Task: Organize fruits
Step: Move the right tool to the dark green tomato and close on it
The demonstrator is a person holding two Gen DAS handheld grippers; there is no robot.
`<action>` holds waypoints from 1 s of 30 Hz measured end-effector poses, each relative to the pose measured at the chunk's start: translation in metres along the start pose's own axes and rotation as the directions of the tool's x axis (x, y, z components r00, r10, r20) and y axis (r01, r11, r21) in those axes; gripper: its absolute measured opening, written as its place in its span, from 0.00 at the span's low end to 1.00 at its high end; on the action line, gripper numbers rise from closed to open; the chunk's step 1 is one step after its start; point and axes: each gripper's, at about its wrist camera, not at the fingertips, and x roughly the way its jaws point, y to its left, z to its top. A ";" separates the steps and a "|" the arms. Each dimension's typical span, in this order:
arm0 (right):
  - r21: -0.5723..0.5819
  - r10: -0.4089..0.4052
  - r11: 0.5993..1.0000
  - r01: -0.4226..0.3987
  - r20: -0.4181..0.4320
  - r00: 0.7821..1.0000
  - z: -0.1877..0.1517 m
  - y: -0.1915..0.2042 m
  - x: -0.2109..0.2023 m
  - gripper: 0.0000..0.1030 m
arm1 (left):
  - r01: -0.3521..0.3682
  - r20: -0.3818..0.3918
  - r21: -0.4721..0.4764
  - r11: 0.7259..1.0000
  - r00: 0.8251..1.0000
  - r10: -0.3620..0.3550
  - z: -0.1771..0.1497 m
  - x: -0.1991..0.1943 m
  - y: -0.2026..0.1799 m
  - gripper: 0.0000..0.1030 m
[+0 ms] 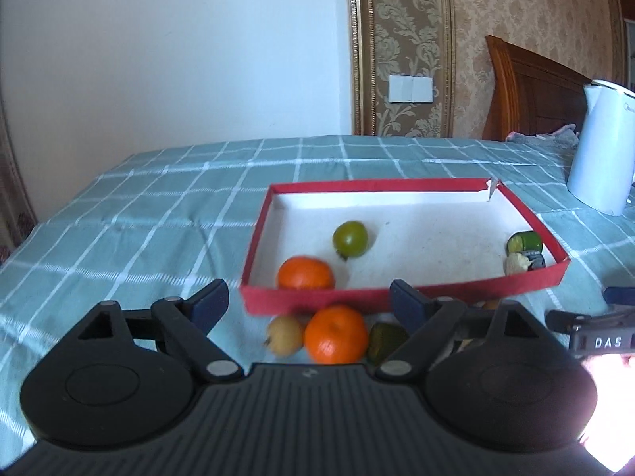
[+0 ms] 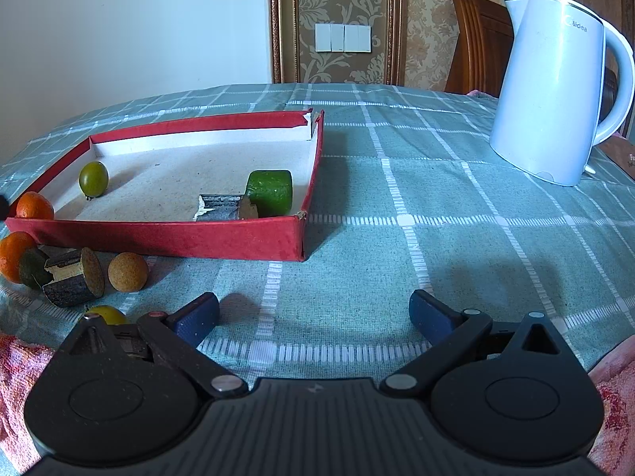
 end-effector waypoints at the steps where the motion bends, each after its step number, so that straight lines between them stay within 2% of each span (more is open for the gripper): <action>1: 0.000 0.000 1.000 0.000 0.000 1.000 0.000 0.000 0.001 1.00 | -0.005 -0.003 -0.004 1.000 1.000 0.005 -0.003 -0.002 0.003 0.84; 12: 0.004 0.005 1.000 -0.005 0.003 1.000 0.000 0.000 -0.001 1.00 | -0.024 -0.058 -0.083 0.996 0.998 0.019 -0.027 0.006 0.038 0.85; 14: 0.019 0.012 1.000 -0.013 0.024 1.000 -0.001 -0.003 -0.004 1.00 | -0.030 -0.064 -0.079 0.996 0.998 0.025 -0.030 0.012 0.041 0.85; 21: 0.067 0.138 0.987 -0.143 0.075 0.988 -0.006 -0.011 -0.031 1.00 | -0.047 -0.096 -0.094 0.994 0.995 0.038 -0.042 0.026 0.053 0.86; 26: -0.042 0.155 0.988 -0.151 0.124 0.980 -0.004 0.007 -0.054 0.99 | -0.027 -0.092 -0.096 0.995 0.996 0.019 -0.044 0.029 0.054 0.90; 30: -0.095 0.207 0.976 -0.196 0.124 0.970 -0.004 0.025 -0.059 0.99 | -0.031 -0.094 -0.088 0.996 0.995 0.022 -0.044 0.030 0.053 0.90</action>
